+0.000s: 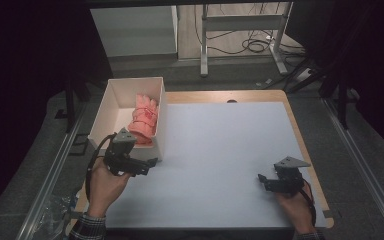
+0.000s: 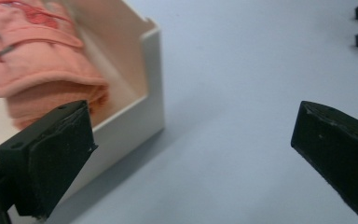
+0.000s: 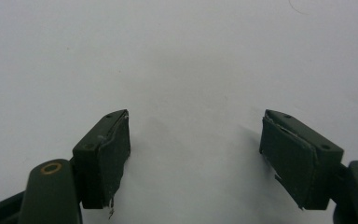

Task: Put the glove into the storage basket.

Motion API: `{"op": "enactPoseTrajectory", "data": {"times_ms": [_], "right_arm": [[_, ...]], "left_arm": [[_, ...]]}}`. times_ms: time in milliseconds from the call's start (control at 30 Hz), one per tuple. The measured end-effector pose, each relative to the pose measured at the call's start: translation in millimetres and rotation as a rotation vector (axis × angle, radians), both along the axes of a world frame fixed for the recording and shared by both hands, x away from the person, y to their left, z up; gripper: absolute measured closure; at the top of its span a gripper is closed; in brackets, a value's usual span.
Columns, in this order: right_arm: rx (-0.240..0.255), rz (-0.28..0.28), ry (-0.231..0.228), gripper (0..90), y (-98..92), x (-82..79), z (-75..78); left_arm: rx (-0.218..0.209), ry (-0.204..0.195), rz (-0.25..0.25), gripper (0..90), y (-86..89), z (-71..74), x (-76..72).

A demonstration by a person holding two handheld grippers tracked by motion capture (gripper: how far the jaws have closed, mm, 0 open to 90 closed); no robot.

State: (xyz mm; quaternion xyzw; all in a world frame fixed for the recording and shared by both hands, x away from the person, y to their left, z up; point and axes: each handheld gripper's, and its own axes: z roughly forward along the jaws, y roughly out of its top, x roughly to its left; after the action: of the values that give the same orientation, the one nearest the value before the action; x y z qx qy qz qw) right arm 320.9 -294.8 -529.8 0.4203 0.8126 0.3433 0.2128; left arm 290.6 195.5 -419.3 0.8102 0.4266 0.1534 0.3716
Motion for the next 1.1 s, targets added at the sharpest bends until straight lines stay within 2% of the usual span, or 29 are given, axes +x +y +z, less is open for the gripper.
{"op": "enactPoseTrajectory", "data": {"times_ms": [200, 467, 500, 533, 700, 833, 1100], "right_arm": [[0.000, 0.000, 0.000, 24.7, 0.0, 0.0, 0.0], [0.000, 0.000, 0.000, 24.7, 0.0, 0.0, 0.0], [0.000, 0.000, -0.001, 24.7, 0.0, 0.0, 0.0], [0.000, 0.000, -0.001, 24.7, 0.0, 0.0, 0.0], [0.000, 0.000, -0.001, 24.7, 0.0, 0.0, 0.0], [0.000, 0.000, 0.000, 24.7, 0.0, 0.0, 0.0], [0.001, 0.000, 0.000, 24.7, 0.0, 0.0, 0.0]], "left_arm": [[-0.028, -0.007, -0.041, 0.0, -15.9, -9.1, -6.6], [-0.026, -0.019, -0.078, 0.0, -33.2, -25.3, -10.3], [-0.025, -0.016, -0.087, 0.0, -38.7, -32.4, -10.3], [-0.025, -0.016, -0.087, 0.0, -38.7, -32.4, -10.3], [-0.015, -0.014, -0.101, 0.0, -51.0, -52.7, -10.2], [-0.019, -0.012, -0.103, 0.0, -56.5, -67.2, -9.6], [0.006, 0.004, -0.100, 0.0, -65.1, -93.7, -7.5]]}}
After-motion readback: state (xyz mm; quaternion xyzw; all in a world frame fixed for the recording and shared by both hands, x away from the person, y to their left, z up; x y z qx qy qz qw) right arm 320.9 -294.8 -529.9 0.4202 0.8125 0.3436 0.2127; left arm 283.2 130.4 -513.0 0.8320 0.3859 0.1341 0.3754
